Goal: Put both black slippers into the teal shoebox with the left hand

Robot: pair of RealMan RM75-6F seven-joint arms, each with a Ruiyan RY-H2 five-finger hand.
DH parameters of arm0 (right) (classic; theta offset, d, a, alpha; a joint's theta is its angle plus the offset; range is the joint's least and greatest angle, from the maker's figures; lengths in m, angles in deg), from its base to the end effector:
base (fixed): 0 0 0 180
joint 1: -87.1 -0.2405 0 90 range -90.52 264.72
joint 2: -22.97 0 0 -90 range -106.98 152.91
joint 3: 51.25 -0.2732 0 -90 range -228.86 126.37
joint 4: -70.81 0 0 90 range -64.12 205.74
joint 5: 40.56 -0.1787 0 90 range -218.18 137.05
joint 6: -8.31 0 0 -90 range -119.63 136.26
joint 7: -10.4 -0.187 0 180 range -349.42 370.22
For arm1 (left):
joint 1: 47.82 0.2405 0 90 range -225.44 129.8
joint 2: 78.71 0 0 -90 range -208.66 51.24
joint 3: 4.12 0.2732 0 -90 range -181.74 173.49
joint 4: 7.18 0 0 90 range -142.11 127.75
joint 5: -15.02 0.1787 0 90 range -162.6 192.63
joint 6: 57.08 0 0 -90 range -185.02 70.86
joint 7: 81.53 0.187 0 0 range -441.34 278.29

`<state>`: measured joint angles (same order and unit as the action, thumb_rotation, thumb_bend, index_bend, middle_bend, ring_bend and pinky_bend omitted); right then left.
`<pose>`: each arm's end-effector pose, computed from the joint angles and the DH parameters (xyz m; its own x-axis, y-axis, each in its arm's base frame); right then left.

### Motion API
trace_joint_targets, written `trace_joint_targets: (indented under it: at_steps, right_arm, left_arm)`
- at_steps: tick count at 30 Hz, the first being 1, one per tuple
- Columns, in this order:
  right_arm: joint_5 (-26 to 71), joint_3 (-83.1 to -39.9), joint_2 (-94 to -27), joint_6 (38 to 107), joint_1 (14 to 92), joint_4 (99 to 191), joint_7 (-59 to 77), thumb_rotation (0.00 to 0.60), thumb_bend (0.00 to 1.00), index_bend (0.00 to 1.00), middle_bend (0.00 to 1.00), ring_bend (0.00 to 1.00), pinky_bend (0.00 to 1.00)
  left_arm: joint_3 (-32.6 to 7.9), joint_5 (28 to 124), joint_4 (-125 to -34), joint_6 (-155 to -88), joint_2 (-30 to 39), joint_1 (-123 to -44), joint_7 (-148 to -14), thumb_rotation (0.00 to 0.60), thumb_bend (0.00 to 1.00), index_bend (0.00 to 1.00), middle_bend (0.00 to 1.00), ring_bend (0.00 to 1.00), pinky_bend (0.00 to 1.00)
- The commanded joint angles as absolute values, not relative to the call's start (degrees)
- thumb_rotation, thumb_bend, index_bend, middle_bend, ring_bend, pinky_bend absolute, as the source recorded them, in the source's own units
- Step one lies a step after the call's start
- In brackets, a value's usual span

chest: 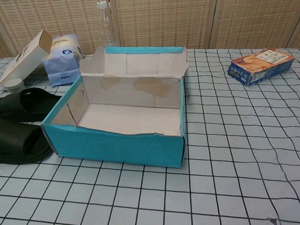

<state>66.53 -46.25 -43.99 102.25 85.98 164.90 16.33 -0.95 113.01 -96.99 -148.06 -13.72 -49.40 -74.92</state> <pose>-0.2560 -0.1686 0.1590 0.3982 0.0164 0.9172 -0.8717 -0.3046 0.3839 -0.2981 0.1835 0.1771 0.5244 0.0077 0.8514 0.8403 -0.1657 -0.5161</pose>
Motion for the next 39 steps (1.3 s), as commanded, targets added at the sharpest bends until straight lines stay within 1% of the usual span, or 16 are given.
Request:
trace_joint_targets:
  at_steps: [1, 4, 5, 6, 9, 12, 15, 19, 24, 28, 32, 39]
  right_arm:
    - [66.6, -46.2, -43.9, 102.2, 86.0, 164.9, 16.3, 0.523, 0.15, 0.00, 0.00, 0.00, 0.00]
    - [66.7, -46.1, -43.7, 102.2, 86.0, 165.0, 16.2, 0.524, 0.15, 0.00, 0.00, 0.00, 0.00]
    - [66.7, -46.1, -43.6, 102.1, 86.0, 165.0, 16.3, 0.524, 0.15, 0.00, 0.00, 0.00, 0.00]
    - [66.7, -46.0, -43.7, 101.9, 86.0, 165.0, 16.4, 0.524, 0.15, 0.00, 0.00, 0.00, 0.00]
    - [66.9, -45.9, -43.8, 101.4, 85.8, 165.1, 16.7, 0.525, 0.15, 0.00, 0.00, 0.00, 0.00]
    - [67.4, -45.7, -43.5, 101.5, 86.0, 165.3, 16.8, 0.524, 0.15, 0.00, 0.00, 0.00, 0.00]
    - [67.5, -45.8, -43.4, 102.1, 86.2, 165.3, 16.8, 0.525, 0.15, 0.00, 0.00, 0.00, 0.00]
    - [65.9, -46.7, -43.7, 101.9, 86.4, 165.1, 18.4, 0.524, 0.15, 0.00, 0.00, 0.00, 0.00]
    - [65.0, -47.0, -43.5, 101.1, 86.2, 165.3, 18.2, 0.524, 0.15, 0.00, 0.00, 0.00, 0.00]
    - [64.4, -47.1, -43.5, 100.2, 86.0, 165.5, 18.2, 0.523, 0.15, 0.00, 0.00, 0.00, 0.00]
    - [64.3, -46.9, -43.3, 99.5, 85.7, 165.6, 17.9, 0.525, 0.15, 0.00, 0.00, 0.00, 0.00]
    - [64.1, -46.9, -43.3, 99.0, 85.6, 165.8, 18.0, 0.524, 0.15, 0.00, 0.00, 0.00, 0.00]
  left_arm:
    - [-0.8, 112.9, -97.1, -147.6, -13.6, -49.5, -74.6, 0.600, 0.44, 0.00, 0.00, 0.00, 0.11]
    - [-0.6, 113.0, -97.3, -146.3, -13.4, -50.0, -73.7, 0.600, 0.43, 0.00, 0.00, 0.00, 0.11]
    - [-0.4, 113.0, -97.6, -145.0, -13.2, -50.6, -73.0, 0.600, 0.43, 0.00, 0.00, 0.00, 0.11]
    - [-0.4, 112.1, -98.1, -139.1, -13.1, -53.2, -70.1, 0.598, 0.43, 0.00, 0.00, 0.00, 0.11]
    - [-2.9, 105.5, -100.4, -129.9, -12.1, -57.3, -62.7, 0.562, 0.41, 0.00, 0.00, 0.00, 0.10]
    - [-4.3, 100.4, -101.5, -123.2, -10.7, -60.5, -60.0, 0.559, 0.41, 0.00, 0.00, 0.00, 0.10]
    - [-6.1, 96.4, -100.1, -119.5, -8.2, -63.1, -57.5, 0.565, 0.41, 0.00, 0.00, 0.00, 0.10]
    - [-7.7, 93.8, -97.8, -118.2, -5.1, -65.4, -54.7, 0.567, 0.40, 0.00, 0.00, 0.00, 0.10]
    - [-8.2, 91.2, -97.0, -117.1, -2.7, -67.2, -51.9, 0.572, 0.40, 0.00, 0.00, 0.00, 0.10]
    - [-8.6, 88.4, -97.9, -115.1, -2.2, -68.9, -50.6, 0.575, 0.40, 0.00, 0.00, 0.00, 0.12]
    - [-9.1, 83.5, -100.0, -112.8, -2.4, -70.6, -48.1, 0.573, 0.40, 0.00, 0.00, 0.00, 0.14]
    - [-9.2, 76.8, -103.4, -110.6, -2.9, -73.4, -44.9, 0.576, 0.40, 0.00, 0.00, 0.00, 0.15]
